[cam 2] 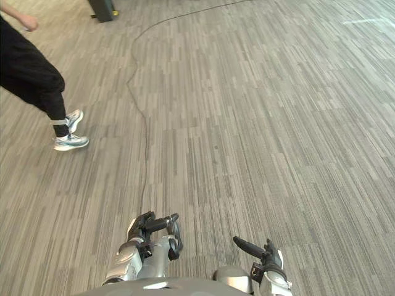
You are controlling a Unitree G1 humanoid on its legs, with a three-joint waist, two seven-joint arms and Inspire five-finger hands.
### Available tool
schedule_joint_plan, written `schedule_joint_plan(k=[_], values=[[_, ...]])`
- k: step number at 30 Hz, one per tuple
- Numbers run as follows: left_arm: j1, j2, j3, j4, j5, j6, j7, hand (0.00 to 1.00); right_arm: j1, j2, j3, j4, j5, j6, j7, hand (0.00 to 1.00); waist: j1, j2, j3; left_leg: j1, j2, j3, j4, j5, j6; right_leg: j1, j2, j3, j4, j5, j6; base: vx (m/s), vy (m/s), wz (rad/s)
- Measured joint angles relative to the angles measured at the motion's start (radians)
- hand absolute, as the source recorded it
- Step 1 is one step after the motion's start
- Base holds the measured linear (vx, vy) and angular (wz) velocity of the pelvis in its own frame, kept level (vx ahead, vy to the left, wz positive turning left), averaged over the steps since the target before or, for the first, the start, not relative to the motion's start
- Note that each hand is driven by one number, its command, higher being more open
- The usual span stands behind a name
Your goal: Pick up cushions and gather them together orderly.
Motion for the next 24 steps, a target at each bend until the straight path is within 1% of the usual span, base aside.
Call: schedule_joint_plan(k=[1, 2, 3, 4, 5, 6, 7, 8, 9, 10, 11, 12, 13, 14, 15, 16, 17, 18, 19, 20, 21, 22, 23, 24], values=[[0.008, -0.001, -0.007, 0.005, 0.000, 0.000, 0.005, 1.00, 0.000, -0.010, 0.011, -0.022, -0.004, -0.010, 0.001, 1.00, 0.000, 0.028, 0.006, 0.082, 0.015, 0.017, -0.057, -0.020, -0.013, -0.070, -0.012, -0.103, -0.025, -0.034, -0.048, 0.75, 0.119, -0.44], [0.008, 0.000, -0.008, 0.010, 0.000, 0.001, 0.006, 1.00, 0.000, -0.011, 0.015, -0.034, -0.008, -0.017, 0.001, 1.00, -0.002, 0.034, 0.006, 0.126, 0.025, 0.025, -0.093, -0.026, -0.024, -0.113, -0.012, -0.157, -0.059, -0.044, -0.064, 0.63, 0.060, -0.31], [0.004, 0.005, -0.009, 0.025, 0.001, 0.001, 0.006, 1.00, -0.009, -0.015, 0.020, -0.038, -0.010, -0.027, 0.003, 1.00, -0.009, 0.038, 0.012, 0.181, 0.037, 0.034, -0.138, -0.024, -0.032, -0.162, -0.008, -0.225, -0.137, -0.059, -0.087, 0.68, -0.023, -0.10], [0.004, 0.009, -0.012, 0.038, 0.002, 0.004, 0.005, 1.00, -0.019, -0.020, 0.024, -0.037, -0.011, -0.026, 0.003, 1.00, -0.019, 0.039, 0.012, 0.237, 0.050, 0.050, -0.184, -0.022, -0.036, -0.209, -0.003, -0.289, -0.254, -0.059, -0.094, 0.70, -0.048, -0.04], [0.004, 0.009, -0.013, 0.049, 0.002, 0.005, 0.005, 1.00, -0.026, -0.023, 0.024, -0.039, -0.009, -0.025, 0.005, 1.00, -0.027, 0.041, 0.013, 0.272, 0.062, 0.061, -0.214, -0.020, -0.038, -0.240, 0.010, -0.326, -0.372, -0.044, -0.095, 0.86, -0.102, 0.03], [0.003, 0.013, -0.018, 0.065, 0.004, 0.005, 0.005, 1.00, -0.036, -0.025, 0.026, -0.037, -0.010, -0.027, 0.005, 1.00, -0.038, 0.040, 0.013, 0.307, 0.070, 0.063, -0.242, -0.017, -0.045, -0.263, 0.036, -0.350, -0.567, 0.019, -0.090, 0.44, -0.073, 0.06], [0.004, 0.021, -0.037, 0.075, 0.005, 0.006, 0.005, 1.00, -0.038, -0.026, 0.029, -0.031, -0.012, -0.027, 0.006, 1.00, -0.046, 0.029, 0.012, 0.334, 0.063, 0.065, -0.263, -0.011, -0.056, -0.263, 0.052, -0.358, -0.706, 0.108, -0.108, 0.79, -0.164, 0.12], [0.002, 0.026, -0.048, 0.106, 0.013, 0.009, 0.002, 1.00, -0.050, -0.037, 0.024, -0.005, -0.009, -0.025, 0.013, 1.00, -0.057, 0.037, 0.012, 0.387, 0.082, 0.064, -0.285, 0.002, -0.091, -0.237, 0.088, -0.358, -0.748, 0.296, -0.266, 0.97, -0.237, -0.18], [-0.023, 0.013, -0.048, 0.116, 0.024, 0.010, -0.007, 1.00, -0.096, -0.054, 0.015, 0.029, -0.020, -0.021, 0.013, 1.00, -0.047, 0.063, 0.029, 0.409, 0.093, 0.055, -0.283, 0.078, -0.118, -0.251, 0.091, -0.342, -0.646, 0.215, -0.254, 1.11, -0.272, -0.23], [-0.027, 0.002, -0.048, 0.116, 0.027, 0.010, -0.010, 1.00, -0.096, -0.057, -0.003, 0.037, -0.024, -0.020, 0.012, 1.00, -0.051, 0.065, 0.032, 0.435, 0.081, 0.046, -0.291, 0.134, -0.143, -0.261, 0.063, -0.338, -0.560, 0.167, -0.259, 0.74, -0.218, -0.20], [-0.027, -0.026, -0.047, 0.113, 0.031, 0.010, -0.010, 1.00, -0.088, -0.067, -0.044, 0.040, -0.020, -0.010, 0.013, 1.00, -0.080, 0.054, 0.036, 0.478, 0.067, 0.022, -0.264, 0.218, -0.172, -0.283, 0.009, -0.361, -0.379, 0.085, -0.268, 0.59, -0.335, -0.04], [0.008, -0.034, -0.035, 0.099, 0.041, 0.009, -0.010, 1.00, -0.053, -0.061, -0.040, 0.024, -0.024, -0.004, 0.013, 1.00, -0.083, 0.064, 0.008, 0.459, 0.085, 0.003, -0.124, 0.249, -0.191, -0.232, 0.034, -0.387, -0.472, 0.044, -0.242, 0.45, -0.300, -0.19], [0.010, -0.051, -0.017, 0.083, 0.048, 0.006, -0.011, 1.00, -0.032, -0.066, -0.047, -0.002, -0.019, 0.003, 0.019, 1.00, -0.085, 0.093, 0.016, 0.398, 0.147, -0.025, 0.095, 0.291, -0.194, -0.171, 0.072, -0.396, -0.499, -0.008, -0.279, 0.56, -0.344, -0.54], [0.019, -0.068, 0.011, 0.064, 0.049, 0.006, -0.008, 1.00, -0.027, -0.079, -0.043, -0.015, -0.019, 0.007, 0.023, 1.00, -0.086, 0.133, 0.010, 0.289, 0.216, -0.059, 0.338, 0.306, -0.202, -0.135, 0.143, -0.384, -0.542, -0.016, -0.273, 0.50, -0.179, -1.08], [0.022, -0.072, 0.042, 0.041, 0.048, 0.005, -0.008, 1.00, -0.030, -0.075, -0.035, -0.023, -0.018, 0.008, 0.017, 1.00, -0.068, 0.149, 0.012, 0.175, 0.272, -0.066, 0.616, 0.292, -0.200, -0.078, 0.210, -0.343, -0.584, -0.023, -0.279, 0.75, -0.240, -1.39], [0.027, -0.068, 0.052, 0.023, 0.047, 0.005, -0.007, 1.00, -0.028, -0.063, -0.019, -0.023, -0.014, 0.009, 0.010, 1.00, -0.056, 0.138, 0.020, 0.107, 0.289, -0.076, 0.760, 0.249, -0.203, -0.013, 0.250, -0.305, -0.624, -0.030, -0.284, 0.75, -0.183, -1.60], [0.030, -0.056, 0.052, -0.015, 0.045, 0.005, -0.006, 1.00, -0.021, -0.045, -0.001, -0.023, -0.008, 0.012, 0.005, 1.00, -0.041, 0.107, 0.034, 0.032, 0.288, -0.080, 0.827, 0.195, -0.192, 0.082, 0.282, -0.255, -0.683, -0.034, -0.290, 0.70, -0.129, -1.62], [0.036, -0.040, 0.049, -0.049, 0.041, -0.007, -0.008, 1.00, -0.011, -0.028, 0.037, -0.023, -0.008, 0.014, -0.002, 1.00, -0.025, 0.076, 0.033, -0.084, 0.285, -0.077, 0.787, 0.134, -0.147, 0.191, 0.319, -0.185, -0.784, -0.031, -0.289, 0.57, -0.071, -1.30], [0.039, -0.038, 0.049, -0.057, 0.039, -0.010, -0.008, 1.00, -0.008, -0.025, 0.046, -0.023, -0.008, 0.014, -0.001, 1.00, -0.023, 0.072, 0.030, -0.115, 0.283, -0.075, 0.761, 0.117, -0.138, 0.213, 0.327, -0.170, -0.808, -0.029, -0.289, 0.43, -0.021, -1.14], [0.040, -0.029, 0.049, -0.067, 0.036, -0.023, -0.007, 1.00, -0.006, -0.019, 0.057, -0.021, -0.008, 0.015, -0.002, 1.00, -0.015, 0.070, 0.026, -0.151, 0.276, -0.061, 0.694, 0.094, -0.124, 0.251, 0.334, -0.135, -0.842, -0.027, -0.287, 0.42, 0.036, -0.99], [0.040, -0.031, 0.049, -0.081, 0.031, -0.035, -0.009, 1.00, -0.005, -0.013, 0.065, -0.019, -0.009, 0.019, -0.002, 1.00, -0.004, 0.058, 0.025, -0.196, 0.254, -0.040, 0.556, 0.071, -0.110, 0.299, 0.337, -0.082, -0.883, -0.022, -0.279, 0.64, 0.125, -1.56], [0.037, -0.054, 0.064, -0.096, 0.023, -0.048, -0.013, 1.00, -0.008, -0.015, 0.062, -0.013, -0.009, 0.020, -0.001, 1.00, 0.006, 0.061, 0.029, -0.245, 0.196, -0.052, 0.303, 0.069, -0.097, 0.367, 0.331, 0.002, -0.935, -0.025, -0.265, 0.64, 0.163, -1.36], [0.035, -0.057, 0.066, -0.096, 0.023, -0.051, -0.013, 1.00, -0.009, -0.015, 0.062, -0.012, -0.009, 0.020, -0.001, 1.00, 0.008, 0.062, 0.029, -0.251, 0.187, -0.059, 0.264, 0.071, -0.099, 0.376, 0.329, 0.014, -0.942, -0.025, -0.263, 0.56, 0.184, -1.42], [0.029, -0.070, 0.070, -0.095, 0.022, -0.058, -0.015, 1.00, -0.012, -0.015, 0.058, 0.004, -0.009, 0.020, -0.004, 1.00, 0.018, 0.063, 0.028, -0.270, 0.131, -0.104, 0.045, 0.108, -0.121, 0.428, 0.314, 0.074, -0.985, -0.031, -0.244, 0.62, 0.266, -1.34]])
